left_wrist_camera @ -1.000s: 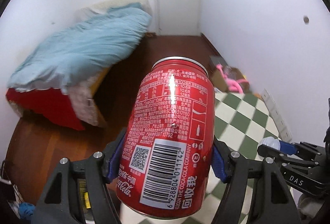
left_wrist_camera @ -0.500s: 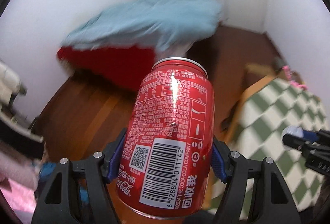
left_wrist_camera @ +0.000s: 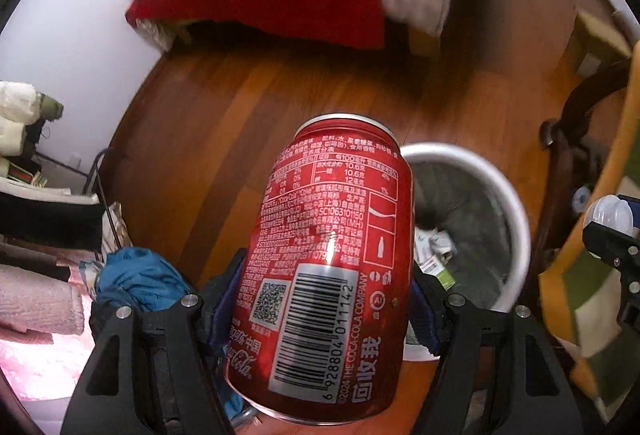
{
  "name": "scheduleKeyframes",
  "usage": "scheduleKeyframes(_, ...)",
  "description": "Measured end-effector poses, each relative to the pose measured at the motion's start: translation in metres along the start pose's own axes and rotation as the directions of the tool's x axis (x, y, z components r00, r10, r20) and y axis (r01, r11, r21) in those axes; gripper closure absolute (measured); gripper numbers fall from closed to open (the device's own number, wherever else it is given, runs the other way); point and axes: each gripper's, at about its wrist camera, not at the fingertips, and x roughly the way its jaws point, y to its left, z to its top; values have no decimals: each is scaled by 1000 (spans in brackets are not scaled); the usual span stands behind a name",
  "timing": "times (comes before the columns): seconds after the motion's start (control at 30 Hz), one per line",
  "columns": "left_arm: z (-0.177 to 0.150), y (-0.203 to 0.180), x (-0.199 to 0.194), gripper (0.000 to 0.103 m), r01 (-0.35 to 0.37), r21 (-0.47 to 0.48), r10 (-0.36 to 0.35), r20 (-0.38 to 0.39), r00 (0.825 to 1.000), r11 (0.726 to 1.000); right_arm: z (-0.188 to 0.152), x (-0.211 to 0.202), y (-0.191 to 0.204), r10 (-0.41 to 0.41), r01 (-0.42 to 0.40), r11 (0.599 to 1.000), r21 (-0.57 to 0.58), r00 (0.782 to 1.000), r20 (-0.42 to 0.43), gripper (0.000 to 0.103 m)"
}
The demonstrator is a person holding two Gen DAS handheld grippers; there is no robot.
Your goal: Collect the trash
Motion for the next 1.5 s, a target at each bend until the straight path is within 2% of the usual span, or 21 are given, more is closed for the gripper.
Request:
scheduleKeyframes(0.2,-5,5,27,33,30,-47,-34,-72,997,998,12,45,5,-29,27,999,-34,998,-57,60)
scheduleKeyframes(0.27,-4,9,26,24,33,-68,-38,-78,996,997,15,50,6,-18,16,999,-34,997,-69,60)
scheduleKeyframes(0.3,-5,11,27,11,37,-78,-44,-83,996,996,16,51,6,3,-6,1000,-29,997,-72,59)
scheduleKeyframes(0.33,-7,13,27,4,41,-86,-48,-84,995,996,17,51,6,10,-13,999,-31,997,-72,59)
scheduleKeyframes(0.37,-5,13,29,4,41,-90,-49,-83,995,995,18,50,6,8,-11,999,-38,998,-67,58)
scheduleKeyframes(0.4,-6,15,29,4,35,-92,-43,-80,996,995,18,49,8,10,-13,999,-45,998,-63,47)
scheduleKeyframes(0.43,-6,15,29,4,25,-92,-32,-76,997,995,18,48,9,7,-11,999,-50,998,-61,30)
scheduleKeyframes(0.5,-6,17,27,4,17,-98,-24,-71,997,995,18,46,8,9,-12,999,-46,998,-55,17)
scheduleKeyframes(0.57,-7,20,25,4,6,-104,-12,-64,998,995,18,43,7,-2,-1,999,-47,999,-47,16)
scheduleKeyframes(0.63,-8,25,20,4,-8,-110,2,-51,999,994,18,42,8,-16,14,999,-46,999,-45,4)
scheduleKeyframes(0.67,-8,26,19,4,-10,-110,5,-47,999,994,17,40,7,-27,25,999,-47,999,-45,3)
scheduleKeyframes(0.83,-10,33,2,4,-23,-121,21,-19,1000,992,13,26,6,-60,59,997,-46,998,-26,2)
scheduleKeyframes(1.03,-16,43,-28,4,-17,-141,20,20,1000,990,7,-8,6,-42,43,999,-27,999,20,0)
scheduleKeyframes(1.27,-30,54,-86,4,20,-169,-6,85,996,985,-16,-70,-2,26,-27,1000,7,996,90,0)
scheduleKeyframes(1.5,-54,64,-149,4,82,-203,-52,151,987,976,-52,-143,-10,132,-136,991,12,976,175,0)
